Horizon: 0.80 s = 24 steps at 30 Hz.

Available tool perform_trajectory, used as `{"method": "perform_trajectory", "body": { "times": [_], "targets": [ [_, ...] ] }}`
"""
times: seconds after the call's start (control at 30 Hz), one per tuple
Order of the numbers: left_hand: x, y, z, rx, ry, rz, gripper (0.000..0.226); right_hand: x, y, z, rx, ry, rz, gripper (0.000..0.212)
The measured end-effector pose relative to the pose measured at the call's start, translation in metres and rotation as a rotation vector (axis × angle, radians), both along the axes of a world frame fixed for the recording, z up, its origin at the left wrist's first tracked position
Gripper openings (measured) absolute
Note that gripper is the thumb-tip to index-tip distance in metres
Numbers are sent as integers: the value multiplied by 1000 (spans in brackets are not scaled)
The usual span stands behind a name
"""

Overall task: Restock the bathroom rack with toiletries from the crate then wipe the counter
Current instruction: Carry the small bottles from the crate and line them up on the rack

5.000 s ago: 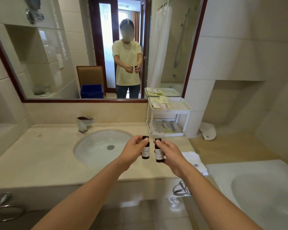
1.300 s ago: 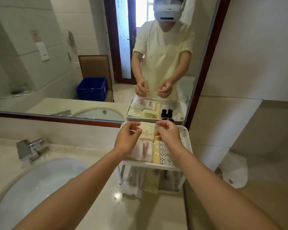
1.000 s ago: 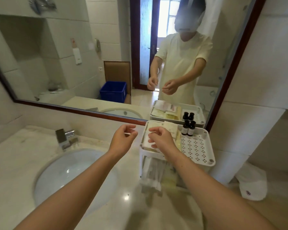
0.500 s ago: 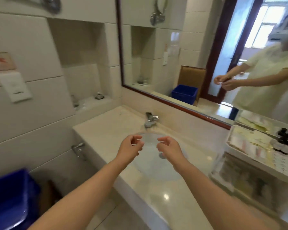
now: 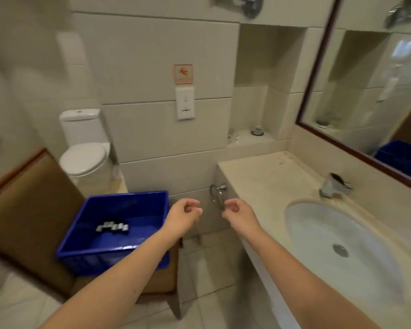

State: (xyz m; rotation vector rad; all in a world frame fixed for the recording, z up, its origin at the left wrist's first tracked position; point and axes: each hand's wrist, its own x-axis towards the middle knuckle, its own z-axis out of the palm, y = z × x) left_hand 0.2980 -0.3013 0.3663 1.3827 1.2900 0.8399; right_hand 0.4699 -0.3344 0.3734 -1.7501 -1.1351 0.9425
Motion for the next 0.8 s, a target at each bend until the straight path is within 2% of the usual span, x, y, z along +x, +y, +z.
{"method": "perform_trajectory", "body": {
  "times": [0.37, 0.8],
  "targets": [
    [-122, 48, -36, -34, 72, 278, 21, -115, 104, -29, -42, -35, 342, 25],
    [-199, 139, -79, -152, 197, 457, 23, -196, 247, -78, -174, -8, 619, 29]
  ]
}}
